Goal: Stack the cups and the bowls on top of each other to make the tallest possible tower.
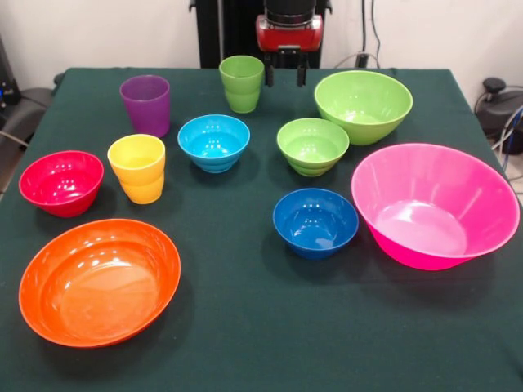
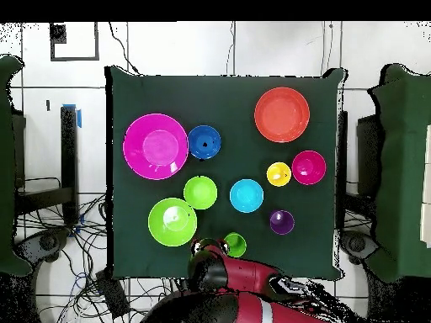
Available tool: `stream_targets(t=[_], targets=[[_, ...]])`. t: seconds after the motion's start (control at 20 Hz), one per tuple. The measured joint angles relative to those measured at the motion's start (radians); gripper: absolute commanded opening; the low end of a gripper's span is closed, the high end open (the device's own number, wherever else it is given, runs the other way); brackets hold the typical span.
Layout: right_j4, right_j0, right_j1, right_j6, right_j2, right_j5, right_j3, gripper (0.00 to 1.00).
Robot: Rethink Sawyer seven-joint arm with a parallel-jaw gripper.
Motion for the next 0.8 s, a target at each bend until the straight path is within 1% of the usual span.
stream_targets(t=[0.15, 0.5, 0.65, 0.8], targets=[[-0.001, 0.002, 0.011, 0.0, -0.004, 0.0, 0.0, 1.0], [-0.001, 0.005, 0.01, 0.0, -0.01, 0.0, 0.0, 1.0], [-0.001, 0.005, -0.002, 0.0, -0.01, 0.004, 0.0, 1.0], [-0.001, 0.005, -0.033, 0.0, -0.01, 0.031, 0.0, 1.0]])
